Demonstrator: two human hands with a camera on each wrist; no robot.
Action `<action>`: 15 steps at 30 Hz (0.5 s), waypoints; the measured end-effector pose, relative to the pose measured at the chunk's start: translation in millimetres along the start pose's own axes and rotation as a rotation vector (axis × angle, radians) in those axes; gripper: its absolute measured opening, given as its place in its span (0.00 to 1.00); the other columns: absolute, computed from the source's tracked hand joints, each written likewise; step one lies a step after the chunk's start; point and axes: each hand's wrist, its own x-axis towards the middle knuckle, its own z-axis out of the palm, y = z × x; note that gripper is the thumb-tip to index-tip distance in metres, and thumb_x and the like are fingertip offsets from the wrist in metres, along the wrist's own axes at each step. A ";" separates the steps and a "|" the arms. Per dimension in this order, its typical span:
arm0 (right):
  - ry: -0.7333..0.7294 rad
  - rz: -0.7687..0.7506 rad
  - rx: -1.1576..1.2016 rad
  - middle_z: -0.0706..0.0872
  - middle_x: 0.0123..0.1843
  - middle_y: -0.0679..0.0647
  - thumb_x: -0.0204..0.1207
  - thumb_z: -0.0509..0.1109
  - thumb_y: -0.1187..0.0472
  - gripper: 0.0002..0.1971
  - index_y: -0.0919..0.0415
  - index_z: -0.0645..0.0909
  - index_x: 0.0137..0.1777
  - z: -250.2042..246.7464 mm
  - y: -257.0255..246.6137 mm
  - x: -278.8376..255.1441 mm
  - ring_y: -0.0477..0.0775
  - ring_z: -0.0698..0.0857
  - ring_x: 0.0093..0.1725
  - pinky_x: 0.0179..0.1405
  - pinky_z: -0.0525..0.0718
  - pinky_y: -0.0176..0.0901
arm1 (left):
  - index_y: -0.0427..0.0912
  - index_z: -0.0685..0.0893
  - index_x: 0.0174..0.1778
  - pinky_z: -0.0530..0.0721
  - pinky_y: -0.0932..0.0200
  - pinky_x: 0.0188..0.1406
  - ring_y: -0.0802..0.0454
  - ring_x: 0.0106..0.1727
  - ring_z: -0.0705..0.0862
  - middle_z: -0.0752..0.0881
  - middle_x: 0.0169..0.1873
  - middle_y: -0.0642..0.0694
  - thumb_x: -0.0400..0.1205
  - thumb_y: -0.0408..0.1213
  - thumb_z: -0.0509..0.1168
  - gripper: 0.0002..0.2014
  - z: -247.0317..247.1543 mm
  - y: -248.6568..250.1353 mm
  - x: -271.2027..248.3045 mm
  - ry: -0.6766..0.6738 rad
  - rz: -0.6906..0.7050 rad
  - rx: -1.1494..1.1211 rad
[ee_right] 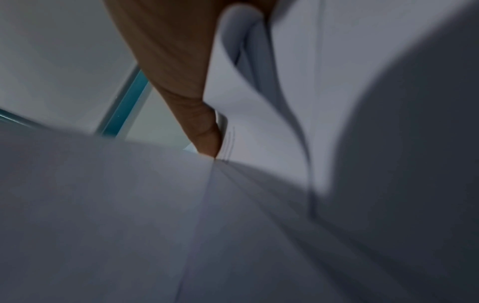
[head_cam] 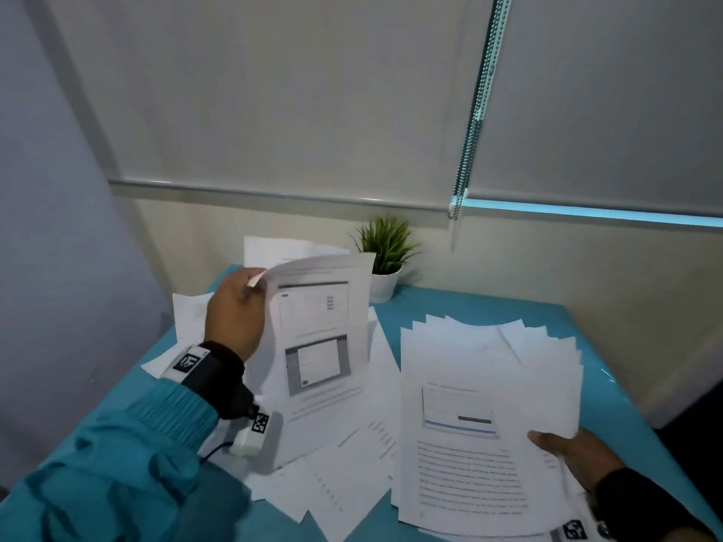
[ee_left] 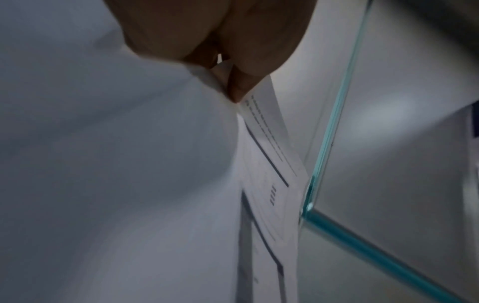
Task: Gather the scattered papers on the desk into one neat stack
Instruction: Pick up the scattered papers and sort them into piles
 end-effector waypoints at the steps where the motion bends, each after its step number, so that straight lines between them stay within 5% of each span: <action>1: 0.008 0.007 0.005 0.92 0.41 0.50 0.56 0.86 0.57 0.30 0.70 0.85 0.58 1.0 -1.1 -1.1 0.55 0.88 0.45 0.52 0.84 0.49 | 0.41 0.85 0.56 0.75 0.58 0.52 0.44 0.53 0.82 0.86 0.52 0.41 0.87 0.37 0.59 0.10 -4.2 12.8 4.8 0.043 0.020 -0.069; 4: 0.026 0.018 0.003 0.90 0.39 0.49 0.69 0.75 0.75 0.18 0.72 0.83 0.60 0.2 -0.8 -0.3 0.50 0.87 0.39 0.36 0.86 0.36 | 0.40 0.84 0.51 0.78 0.71 0.45 0.58 0.43 0.79 0.85 0.44 0.46 0.87 0.36 0.60 0.08 -2.1 46.3 13.0 0.086 0.041 -0.277; 6: 0.019 0.021 0.005 0.91 0.42 0.53 0.72 0.73 0.74 0.16 0.71 0.83 0.60 -1.9 -2.4 -1.0 0.51 0.88 0.42 0.42 0.86 0.41 | 0.38 0.85 0.49 0.75 0.76 0.40 0.60 0.38 0.77 0.85 0.42 0.45 0.85 0.30 0.61 0.07 11.2 59.1 16.3 0.045 0.023 -0.383; 8: 0.000 0.044 0.027 0.90 0.47 0.57 0.75 0.71 0.71 0.14 0.71 0.82 0.60 -3.6 -8.5 -5.6 0.55 0.87 0.47 0.48 0.83 0.45 | 0.40 0.84 0.46 0.78 0.67 0.39 0.56 0.35 0.78 0.85 0.40 0.45 0.84 0.28 0.60 0.08 30.3 65.8 13.1 -0.047 -0.045 -0.447; 10: -0.036 0.083 0.058 0.89 0.50 0.60 0.76 0.70 0.69 0.12 0.71 0.83 0.59 -6.9 -12.8 -8.4 0.57 0.87 0.47 0.43 0.84 0.44 | 0.41 0.83 0.45 0.77 0.61 0.37 0.54 0.34 0.78 0.84 0.37 0.45 0.85 0.29 0.58 0.09 57.0 67.3 1.3 -0.199 -0.109 -0.417; 13: -0.103 0.187 0.125 0.89 0.56 0.68 0.65 0.79 0.63 0.24 0.71 0.83 0.61 -11.7 -12.7 -6.5 0.69 0.87 0.55 0.61 0.82 0.61 | 0.41 0.83 0.46 0.78 0.59 0.41 0.46 0.43 0.83 0.86 0.43 0.43 0.87 0.33 0.55 0.11 105.9 59.4 -30.5 -0.384 -0.108 -0.181; 15: -0.104 0.211 0.189 0.89 0.56 0.66 0.66 0.77 0.58 0.22 0.67 0.84 0.59 -11.0 -16.5 -7.9 0.68 0.86 0.56 0.58 0.82 0.58 | 0.40 0.84 0.47 0.78 0.56 0.50 0.39 0.53 0.85 0.88 0.50 0.38 0.87 0.35 0.55 0.12 137.6 50.8 -51.6 -0.466 -0.137 -0.091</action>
